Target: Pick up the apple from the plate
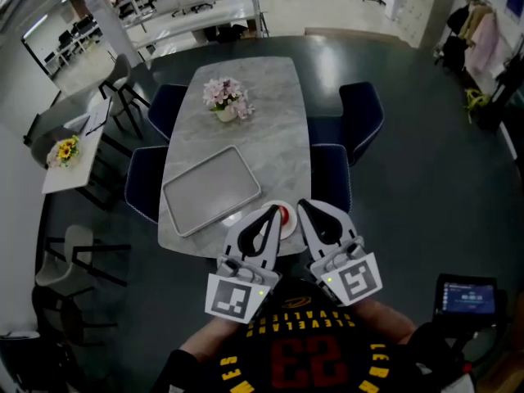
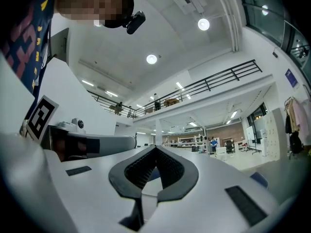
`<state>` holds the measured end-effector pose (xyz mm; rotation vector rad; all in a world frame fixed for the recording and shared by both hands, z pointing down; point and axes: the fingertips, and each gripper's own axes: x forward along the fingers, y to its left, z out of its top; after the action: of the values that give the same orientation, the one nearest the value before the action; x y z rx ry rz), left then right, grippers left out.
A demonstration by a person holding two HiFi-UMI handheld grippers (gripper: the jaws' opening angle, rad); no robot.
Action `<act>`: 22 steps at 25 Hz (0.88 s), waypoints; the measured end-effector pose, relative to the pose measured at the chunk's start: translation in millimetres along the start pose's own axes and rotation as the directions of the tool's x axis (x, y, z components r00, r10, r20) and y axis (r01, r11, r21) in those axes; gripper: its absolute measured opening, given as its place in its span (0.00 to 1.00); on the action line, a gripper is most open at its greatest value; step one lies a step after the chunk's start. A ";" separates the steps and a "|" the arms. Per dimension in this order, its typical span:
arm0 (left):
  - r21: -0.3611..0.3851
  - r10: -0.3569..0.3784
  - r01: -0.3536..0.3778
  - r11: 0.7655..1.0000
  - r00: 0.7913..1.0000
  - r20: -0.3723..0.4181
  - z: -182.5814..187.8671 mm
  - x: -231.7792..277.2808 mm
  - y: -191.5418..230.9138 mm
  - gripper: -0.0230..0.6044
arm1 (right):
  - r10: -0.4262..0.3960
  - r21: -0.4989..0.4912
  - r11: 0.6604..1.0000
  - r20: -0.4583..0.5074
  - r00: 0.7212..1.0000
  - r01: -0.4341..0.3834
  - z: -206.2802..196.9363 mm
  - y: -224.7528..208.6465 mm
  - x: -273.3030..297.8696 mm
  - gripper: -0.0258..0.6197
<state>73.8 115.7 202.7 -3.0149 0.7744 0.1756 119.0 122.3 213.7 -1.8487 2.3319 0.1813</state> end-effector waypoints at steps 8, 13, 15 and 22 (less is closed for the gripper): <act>0.037 0.027 -0.028 0.999 1.000 0.015 4.1 -8.8 5.5 0.04 | 0.043 -0.025 0.999 0.024 0.999 -0.043 2.5 11.6 5.3 0.05; 0.037 0.033 -0.034 0.999 0.999 0.020 6.0 -11.9 5.3 0.04 | 0.051 -0.029 0.998 0.020 0.998 -0.050 2.2 13.7 5.4 0.05; 0.042 0.029 -0.031 0.999 0.999 0.034 9.3 -12.9 5.5 0.04 | 0.052 -0.032 0.998 0.023 0.998 -0.052 3.7 14.7 6.4 0.05; 0.040 0.021 -0.023 0.999 0.999 0.042 6.8 -13.9 2.2 0.04 | 0.057 -0.040 0.998 0.021 0.998 -0.056 1.9 16.3 4.3 0.05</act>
<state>59.9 120.7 197.5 -2.9554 0.7976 0.2200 102.3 122.3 211.0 -1.7895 2.3840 0.2548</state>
